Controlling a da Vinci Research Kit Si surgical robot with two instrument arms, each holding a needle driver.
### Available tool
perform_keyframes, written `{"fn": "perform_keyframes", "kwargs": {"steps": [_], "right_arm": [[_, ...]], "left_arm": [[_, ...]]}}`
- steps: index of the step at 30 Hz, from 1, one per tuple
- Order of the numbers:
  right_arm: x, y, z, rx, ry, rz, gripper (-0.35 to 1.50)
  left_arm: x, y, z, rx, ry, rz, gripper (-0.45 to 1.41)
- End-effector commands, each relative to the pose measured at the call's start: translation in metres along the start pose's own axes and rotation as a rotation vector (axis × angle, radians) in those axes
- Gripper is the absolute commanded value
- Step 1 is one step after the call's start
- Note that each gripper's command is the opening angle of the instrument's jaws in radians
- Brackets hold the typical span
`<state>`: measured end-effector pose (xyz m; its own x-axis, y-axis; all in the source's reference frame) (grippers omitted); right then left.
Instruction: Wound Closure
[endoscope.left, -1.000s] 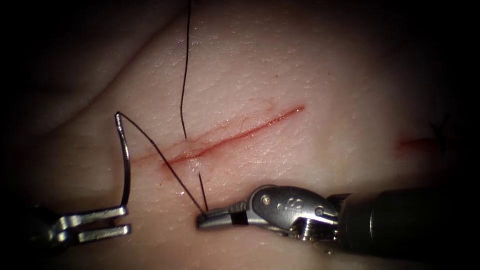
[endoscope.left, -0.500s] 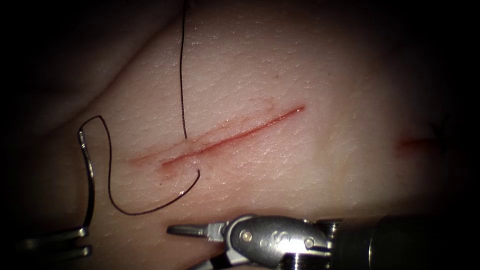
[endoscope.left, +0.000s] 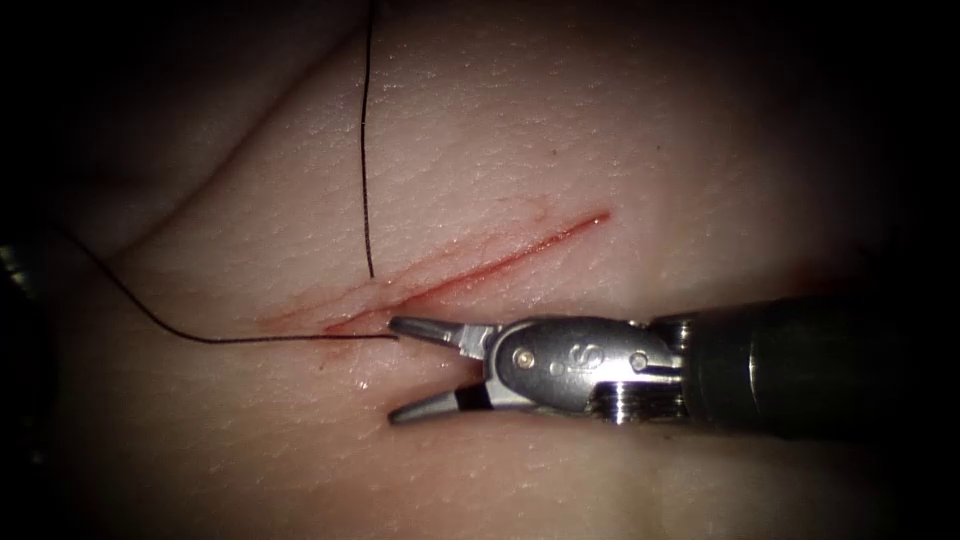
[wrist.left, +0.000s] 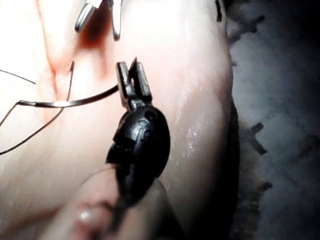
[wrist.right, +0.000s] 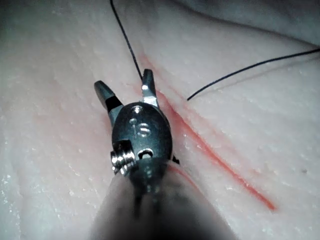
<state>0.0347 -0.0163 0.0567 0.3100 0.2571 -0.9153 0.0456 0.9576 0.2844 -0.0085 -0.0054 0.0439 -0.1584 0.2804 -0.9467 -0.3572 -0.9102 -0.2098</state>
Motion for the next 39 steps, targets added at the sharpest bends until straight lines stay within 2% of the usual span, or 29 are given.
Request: {"fn": "perform_keyframes", "kwargs": {"steps": [1,4,8,11,13,14,15,16,17,23,27,34,36,37,39], "right_arm": [[-0.0008,-0.0001,0.0014,0.001,-0.017,-0.010,1.21],[-0.0029,0.0003,0.0033,-0.011,-0.056,-0.029,1.13],[-0.0044,0.0008,0.0043,-0.020,-0.072,-0.038,1.10],[-0.0054,0.0011,0.0049,-0.019,-0.075,-0.044,1.00],[-0.0057,0.0012,0.0050,-0.017,-0.077,-0.046,0.81],[-0.0059,0.0011,0.0049,-0.003,-0.079,-0.048,0.02],[-0.0059,0.0011,0.0049,-0.003,-0.079,-0.048,0.02],[-0.0060,0.0010,0.0047,0.013,-0.083,-0.050,-0.35],[-0.0060,0.0009,0.0044,0.029,-0.105,-0.052,-0.35],[-0.0060,0.0003,0.0030,0.035,-0.110,-0.054,-0.35],[-0.0053,-0.0014,0.0013,0.038,-0.119,-0.049,-0.35],[-0.0018,-0.0061,-0.0021,0.054,-0.116,-0.033,-0.35],[-0.0002,-0.0083,-0.0033,0.063,-0.111,-0.031,-0.35],[-0.0002,-0.0083,-0.0033,0.063,-0.111,-0.031,-0.35],[0.0010,-0.0101,-0.0041,0.069,-0.109,-0.031,-0.35]], "left_arm": [[-0.0006,0.0009,0.0006,-0.001,-0.001,-0.003,-0.45],[-0.0004,0.0012,0.0010,-0.005,0.005,-0.003,-0.45],[-0.0002,0.0014,0.0011,-0.010,0.010,-0.003,-0.45],[-0.0001,0.0015,0.0012,-0.012,0.011,-0.003,-0.45],[-0.0001,0.0015,0.0012,-0.012,0.011,-0.003,-0.45],[-0.0001,0.0015,0.0012,-0.012,0.011,-0.003,-0.45],[-0.0001,0.0015,0.0012,-0.012,0.011,-0.003,-0.45],[-0.0001,0.0015,0.0012,-0.014,0.013,-0.004,-0.45],[-0.0001,0.0015,0.0013,-0.016,0.015,-0.004,-0.45],[-0.0003,0.0010,0.0019,-0.024,0.024,-0.006,-0.45],[-0.0009,0.0003,0.0029,-0.030,0.032,-0.007,-0.45],[-0.0026,-0.0009,0.0050,-0.020,0.033,-0.010,-0.45],[-0.0033,-0.0005,0.0054,-0.019,0.034,-0.004,-0.45],[-0.0033,-0.0005,0.0054,-0.019,0.034,-0.004,-0.45],[-0.0037,0.0001,0.0055,-0.027,0.040,0.003,-0.45]]}}
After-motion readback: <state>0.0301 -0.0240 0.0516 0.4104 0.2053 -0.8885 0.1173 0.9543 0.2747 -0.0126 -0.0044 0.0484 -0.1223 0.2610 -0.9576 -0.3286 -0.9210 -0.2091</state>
